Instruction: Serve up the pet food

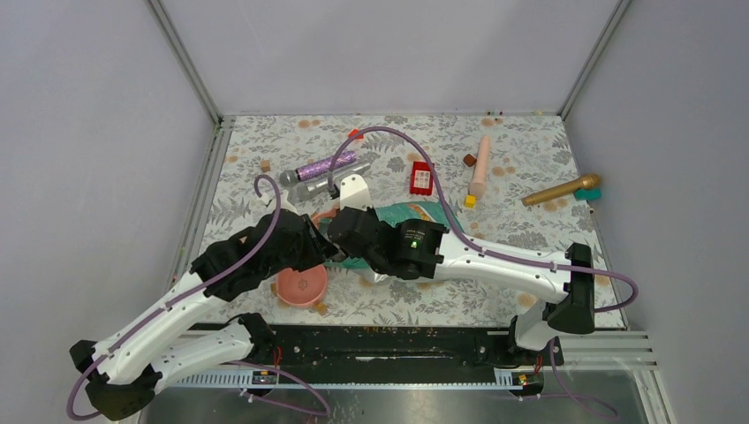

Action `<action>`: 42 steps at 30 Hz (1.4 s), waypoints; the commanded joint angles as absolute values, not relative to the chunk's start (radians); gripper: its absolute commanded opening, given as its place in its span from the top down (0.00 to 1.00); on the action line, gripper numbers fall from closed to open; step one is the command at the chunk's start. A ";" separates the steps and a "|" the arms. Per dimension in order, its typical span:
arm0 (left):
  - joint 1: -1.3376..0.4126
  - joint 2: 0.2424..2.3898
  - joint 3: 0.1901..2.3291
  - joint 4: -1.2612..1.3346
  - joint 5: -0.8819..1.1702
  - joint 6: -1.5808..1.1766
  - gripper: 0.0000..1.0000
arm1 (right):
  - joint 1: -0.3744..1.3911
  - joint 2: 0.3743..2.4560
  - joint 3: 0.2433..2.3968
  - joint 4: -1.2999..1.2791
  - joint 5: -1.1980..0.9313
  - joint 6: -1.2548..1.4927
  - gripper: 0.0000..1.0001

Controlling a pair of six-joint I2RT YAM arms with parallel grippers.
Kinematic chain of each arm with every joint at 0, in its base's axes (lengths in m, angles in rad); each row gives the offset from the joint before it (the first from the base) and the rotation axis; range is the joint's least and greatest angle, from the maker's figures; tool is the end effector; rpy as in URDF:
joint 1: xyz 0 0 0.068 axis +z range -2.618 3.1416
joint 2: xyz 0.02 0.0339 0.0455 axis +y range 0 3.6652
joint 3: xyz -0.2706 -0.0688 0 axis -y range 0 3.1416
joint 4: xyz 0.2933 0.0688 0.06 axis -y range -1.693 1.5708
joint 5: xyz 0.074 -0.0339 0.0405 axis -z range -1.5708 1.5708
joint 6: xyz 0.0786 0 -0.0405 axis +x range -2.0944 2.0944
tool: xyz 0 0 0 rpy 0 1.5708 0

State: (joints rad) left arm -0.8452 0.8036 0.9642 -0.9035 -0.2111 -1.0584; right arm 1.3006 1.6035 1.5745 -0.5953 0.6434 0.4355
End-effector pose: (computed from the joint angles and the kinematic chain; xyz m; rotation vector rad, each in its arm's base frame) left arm 0.1604 -0.1561 0.3124 -0.3670 2.3785 -0.7124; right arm 0.1615 0.4065 0.3554 -0.5410 2.0052 0.3590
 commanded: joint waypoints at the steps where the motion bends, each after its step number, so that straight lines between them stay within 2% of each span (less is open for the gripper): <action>1: -0.838 0.860 0.955 -0.951 -0.262 -1.043 1.00 | 1.290 1.577 1.595 -0.535 0.715 0.439 1.00; 10: -0.838 0.844 0.754 -0.502 -0.095 -1.041 1.00 | 1.289 1.530 1.556 -0.495 0.746 0.457 1.00; 17: -0.833 0.757 0.665 -0.305 -0.080 -1.066 1.00 | 1.274 1.466 1.482 -0.468 0.825 0.481 1.00; 24: -0.817 0.634 0.544 -0.057 -0.030 -1.110 1.00 | 1.213 1.352 1.353 -0.384 0.764 0.542 1.00; 31: -0.815 0.704 0.545 0.132 0.051 -1.161 1.00 | 1.204 1.291 1.297 -0.375 0.805 0.536 1.00; 36: -0.813 0.749 0.624 0.087 0.063 -1.146 1.00 | 1.186 1.275 1.271 -0.390 0.861 0.487 1.00; 42: -0.814 0.692 0.652 -0.033 0.006 -1.141 1.00 | 1.135 1.256 1.251 -0.442 0.872 0.385 1.00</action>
